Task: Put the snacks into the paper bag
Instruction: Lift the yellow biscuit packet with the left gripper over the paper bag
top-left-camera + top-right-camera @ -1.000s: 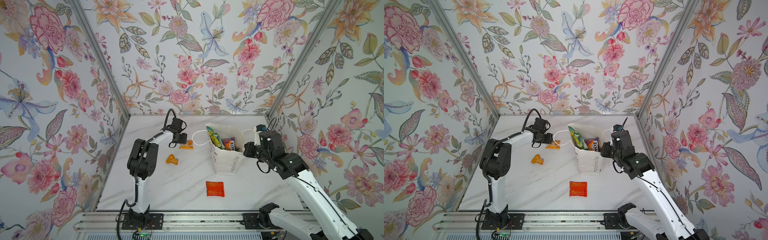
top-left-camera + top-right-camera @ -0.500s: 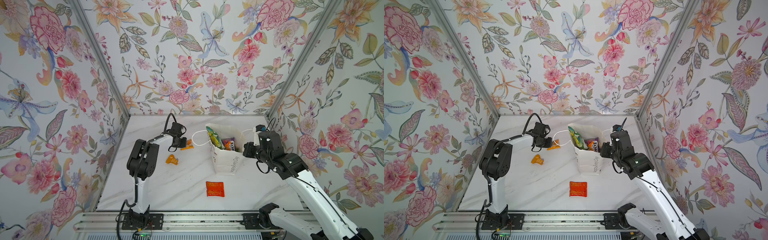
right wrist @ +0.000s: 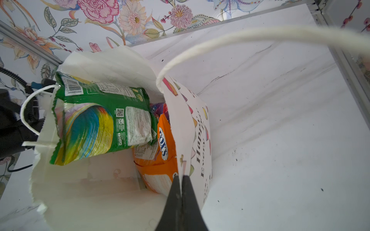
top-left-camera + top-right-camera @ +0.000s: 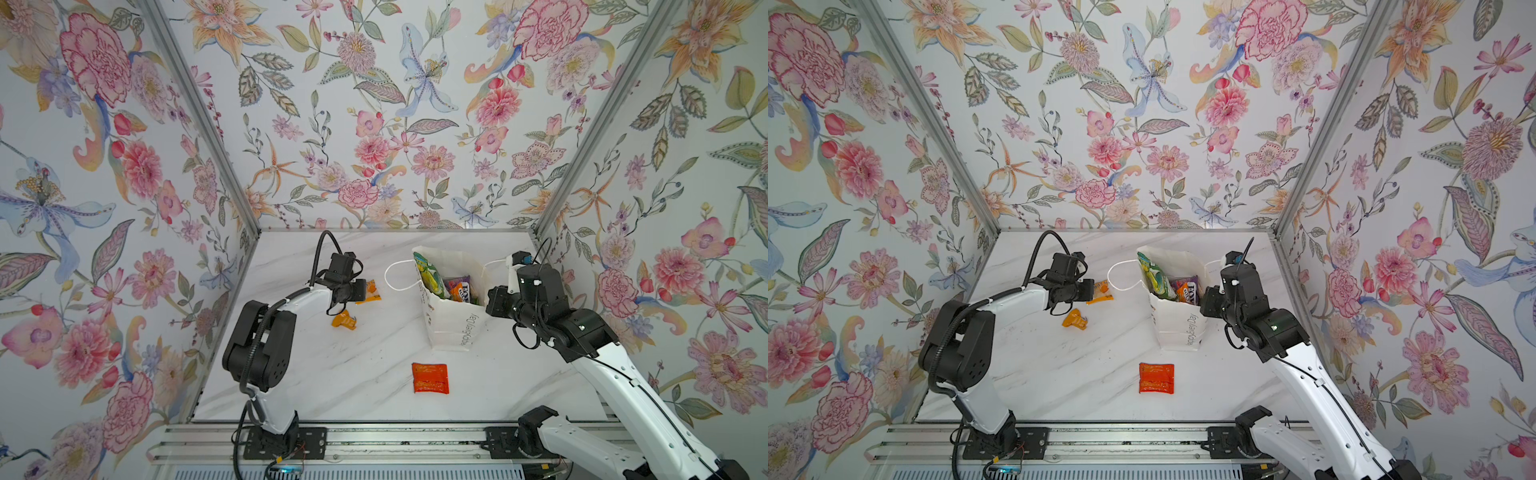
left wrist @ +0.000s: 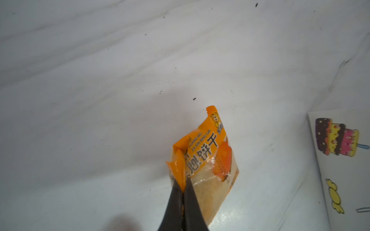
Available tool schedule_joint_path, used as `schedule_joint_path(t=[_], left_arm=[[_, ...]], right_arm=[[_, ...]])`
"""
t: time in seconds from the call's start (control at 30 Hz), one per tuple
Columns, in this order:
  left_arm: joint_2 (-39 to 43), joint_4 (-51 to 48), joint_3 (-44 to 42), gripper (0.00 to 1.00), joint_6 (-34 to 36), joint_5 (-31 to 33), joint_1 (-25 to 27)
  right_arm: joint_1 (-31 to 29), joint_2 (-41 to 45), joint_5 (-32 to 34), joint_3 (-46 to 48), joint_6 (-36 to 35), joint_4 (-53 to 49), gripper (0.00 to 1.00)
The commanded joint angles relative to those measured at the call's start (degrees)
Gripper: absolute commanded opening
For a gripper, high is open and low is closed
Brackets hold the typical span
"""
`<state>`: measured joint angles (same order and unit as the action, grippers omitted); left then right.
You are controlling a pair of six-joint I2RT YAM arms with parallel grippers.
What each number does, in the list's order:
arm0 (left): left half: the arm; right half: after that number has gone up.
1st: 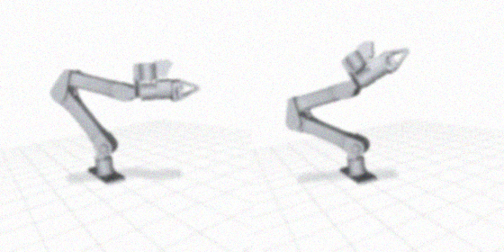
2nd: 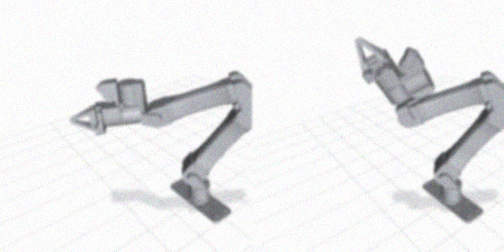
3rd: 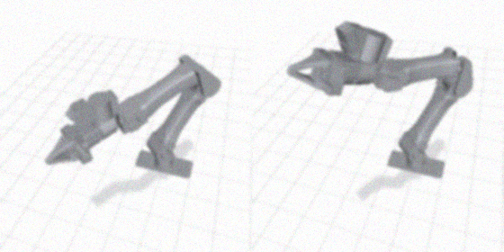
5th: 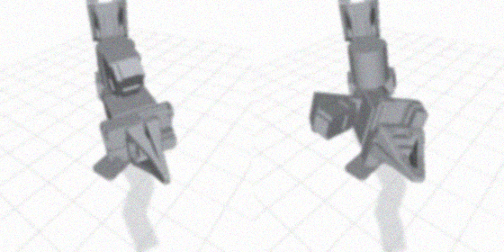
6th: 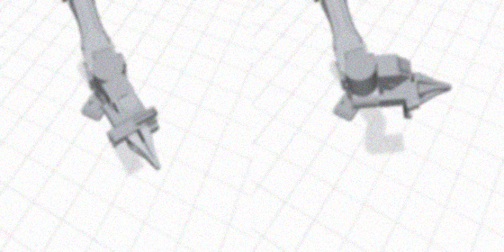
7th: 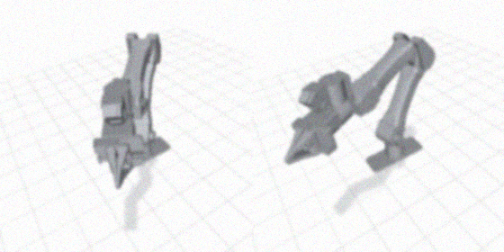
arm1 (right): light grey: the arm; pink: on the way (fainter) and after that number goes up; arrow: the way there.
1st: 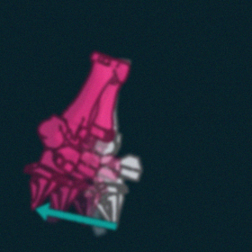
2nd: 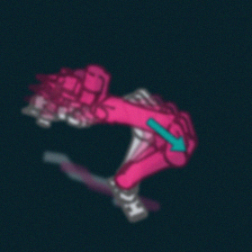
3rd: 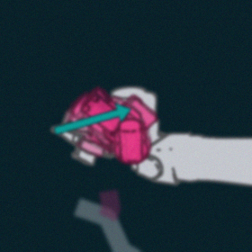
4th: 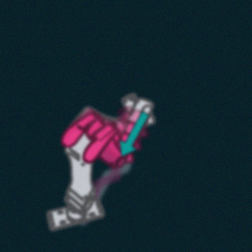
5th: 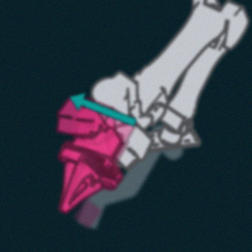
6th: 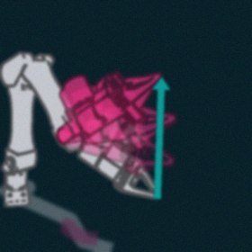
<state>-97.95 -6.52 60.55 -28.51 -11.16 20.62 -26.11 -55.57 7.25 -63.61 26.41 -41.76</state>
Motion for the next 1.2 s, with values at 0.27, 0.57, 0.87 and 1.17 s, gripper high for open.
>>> schedule_joint_path(t=[0.27, 0.57, 0.87, 1.17], left_arm=[[26.19, 5.55, -11.21, 0.00, -3.66, 6.05, 0.88], [35.51, 0.15, -6.28, 0.00, 1.71, 12.80, 4.11], [36.93, -1.08, 4.34, 0.00, 8.31, 16.88, 17.30], [32.09, -1.26, 11.51, 0.00, 13.84, 18.69, 26.66]], right_arm=[[-0.61, 0.66, 1.55, -0.50, 0.16, 1.42, 0.00], [-0.61, 0.20, 1.37, -0.96, 0.05, 1.46, 0.00], [-0.67, 0.14, 1.51, -1.31, -0.12, 1.48, 0.00], [-0.74, 0.37, 1.28, -1.48, -0.35, 1.42, 0.00]])
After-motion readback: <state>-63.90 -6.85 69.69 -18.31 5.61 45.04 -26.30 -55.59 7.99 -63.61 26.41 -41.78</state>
